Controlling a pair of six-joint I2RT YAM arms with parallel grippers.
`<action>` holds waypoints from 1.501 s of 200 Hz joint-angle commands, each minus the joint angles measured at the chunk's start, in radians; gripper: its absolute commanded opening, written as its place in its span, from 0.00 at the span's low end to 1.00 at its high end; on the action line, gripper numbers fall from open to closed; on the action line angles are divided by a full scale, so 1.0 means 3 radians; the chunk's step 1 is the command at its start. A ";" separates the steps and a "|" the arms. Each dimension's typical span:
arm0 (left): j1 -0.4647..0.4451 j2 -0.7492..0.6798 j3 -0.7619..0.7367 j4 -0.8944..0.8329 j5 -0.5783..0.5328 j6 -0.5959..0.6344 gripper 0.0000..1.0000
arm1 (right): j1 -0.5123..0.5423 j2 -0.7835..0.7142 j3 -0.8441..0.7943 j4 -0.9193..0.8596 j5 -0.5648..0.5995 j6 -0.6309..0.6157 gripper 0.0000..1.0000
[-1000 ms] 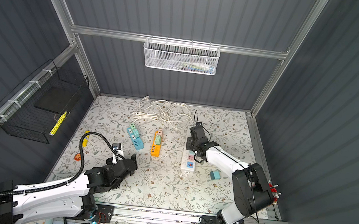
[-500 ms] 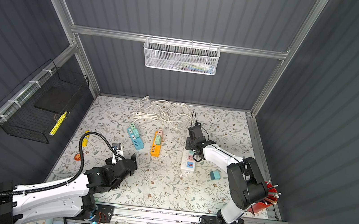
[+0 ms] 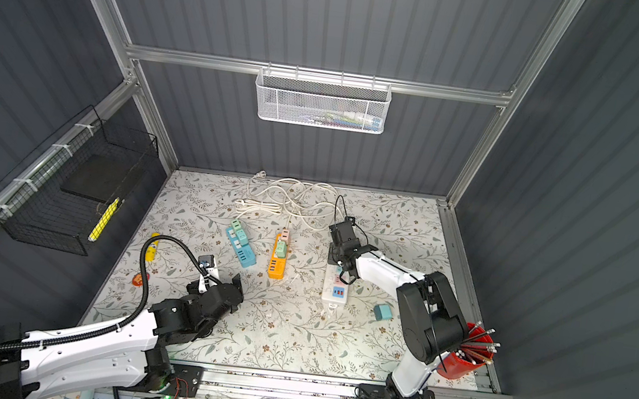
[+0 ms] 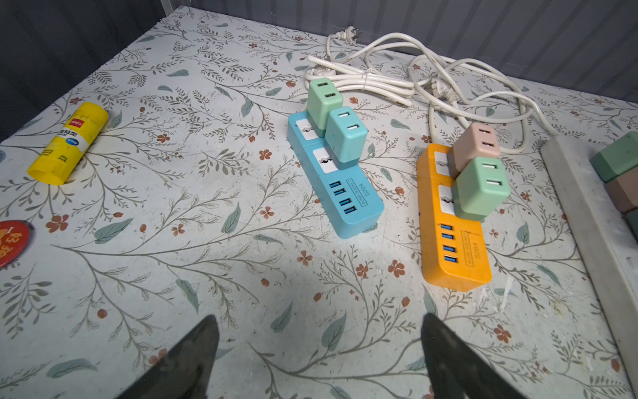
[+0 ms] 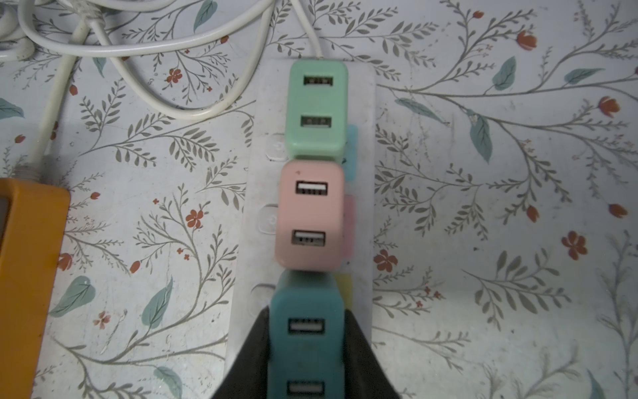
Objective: Insert the plug
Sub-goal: 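Lower the teal adapter into the socket beside the pink adapter and press down, then open the right gripper and lift it off the plugged teal adapter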
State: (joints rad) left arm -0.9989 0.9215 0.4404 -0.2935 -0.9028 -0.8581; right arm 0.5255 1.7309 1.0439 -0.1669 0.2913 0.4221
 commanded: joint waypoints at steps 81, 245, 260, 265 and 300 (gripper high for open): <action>0.0006 0.0056 0.0080 0.0011 -0.0049 0.0092 0.92 | 0.0017 0.0052 -0.0185 -0.0365 -0.0130 0.0113 0.37; 0.0000 0.0080 0.0325 -0.0117 -0.0043 0.0193 0.92 | -0.0201 -0.0371 0.0631 -0.0992 -0.0184 -0.0271 0.57; -0.0002 0.0113 0.0352 -0.0139 -0.0033 0.0182 0.92 | -0.0244 -0.0346 0.0615 -0.0978 -0.0196 -0.0287 0.56; 0.0000 0.0123 0.0350 -0.0141 -0.0033 0.0172 0.92 | -0.0257 -0.0340 0.0603 -0.0978 -0.0198 -0.0287 0.56; 0.0003 0.0168 0.0352 -0.0109 -0.0012 0.0156 0.92 | -0.0284 -0.0274 0.0488 -0.0911 -0.0288 -0.0290 0.56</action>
State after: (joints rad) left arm -0.9989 0.9607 0.5224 -0.3153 -0.9009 -0.8192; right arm 0.4423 1.6238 1.2121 -0.4381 0.2195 0.3500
